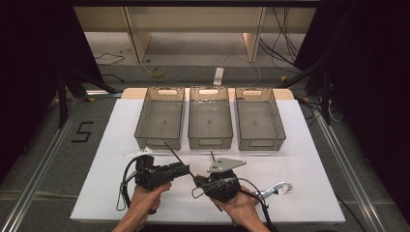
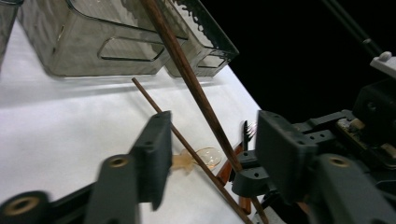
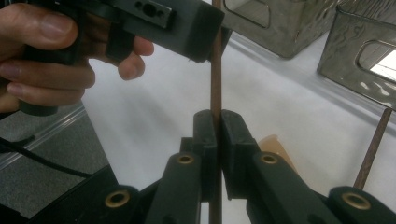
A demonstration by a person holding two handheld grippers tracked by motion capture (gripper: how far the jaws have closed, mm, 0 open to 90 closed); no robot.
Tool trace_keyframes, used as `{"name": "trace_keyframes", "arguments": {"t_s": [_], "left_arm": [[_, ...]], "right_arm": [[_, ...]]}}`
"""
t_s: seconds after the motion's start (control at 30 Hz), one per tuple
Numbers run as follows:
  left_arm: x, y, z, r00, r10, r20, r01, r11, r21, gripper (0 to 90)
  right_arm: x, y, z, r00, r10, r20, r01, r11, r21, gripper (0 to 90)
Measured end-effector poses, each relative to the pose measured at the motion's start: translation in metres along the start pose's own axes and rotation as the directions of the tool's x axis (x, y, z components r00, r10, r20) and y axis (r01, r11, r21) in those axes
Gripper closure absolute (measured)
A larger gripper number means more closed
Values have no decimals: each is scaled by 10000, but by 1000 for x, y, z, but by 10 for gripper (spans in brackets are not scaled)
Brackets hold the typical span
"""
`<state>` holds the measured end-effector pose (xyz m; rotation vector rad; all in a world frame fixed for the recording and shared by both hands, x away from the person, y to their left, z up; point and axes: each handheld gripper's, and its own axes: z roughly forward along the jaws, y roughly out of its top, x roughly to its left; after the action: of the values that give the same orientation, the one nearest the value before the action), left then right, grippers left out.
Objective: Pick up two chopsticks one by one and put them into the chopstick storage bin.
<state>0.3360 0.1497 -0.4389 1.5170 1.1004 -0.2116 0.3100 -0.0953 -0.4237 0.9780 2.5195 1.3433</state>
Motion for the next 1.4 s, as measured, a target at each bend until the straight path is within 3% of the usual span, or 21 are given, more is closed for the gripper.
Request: {"name": "trace_keyframes", "arguments": {"t_s": [0.1,0.3,0.63,0.83,0.93,1.07,1.1,1.13,1.2,1.27,1.3,1.37,1.4], "left_arm": [[0,0,0,9998,-98,153,99,9999,-69,568],[1,-1,2,9980,-335,530,337,9994,-32,618],[0,-3,5,9980,-298,566,295,9995,64,771],[2,-3,4,9921,-668,1059,665,9978,61,836],[0,-2,3,9916,-604,1147,588,9981,171,850],[-1,1,0,9951,-351,923,317,9988,375,852],[-1,2,-2,9961,-315,826,281,9987,414,853],[-1,3,-3,9970,-249,739,218,9988,435,853],[0,6,-6,9979,-175,627,145,9988,477,853],[-1,9,-8,9990,-55,434,33,9987,499,853],[-1,10,-10,9995,81,304,-98,9982,587,853],[-3,14,-13,9996,262,125,-269,9974,661,853],[-3,16,-14,9995,308,47,-311,9972,679,853]], "right_arm": [[1,0,1,10000,-50,-11,50,10000,-20,858],[3,0,1,9999,-121,-94,119,9998,-169,858],[5,0,1,9997,-118,-220,112,9995,-281,857],[5,-1,2,9995,-118,-288,109,9995,-310,851],[4,-1,3,9994,-127,-313,118,9996,-266,833],[0,-1,0,9989,-129,-462,127,9999,-47,736],[-2,-2,-4,9986,-112,-513,106,9999,-124,714],[-7,-3,-12,9981,0,-622,-14,9997,-228,632],[-9,-3,-16,9980,41,-627,-52,9998,-175,603],[-14,-3,-22,9990,-25,-450,22,10000,-55,554],[-18,-4,-26,9999,-54,-145,56,9999,129,504],[-21,-4,-28,10000,-20,-41,21,9997,261,487],[-26,-6,-31,9998,119,143,-127,9984,558,450]]}}
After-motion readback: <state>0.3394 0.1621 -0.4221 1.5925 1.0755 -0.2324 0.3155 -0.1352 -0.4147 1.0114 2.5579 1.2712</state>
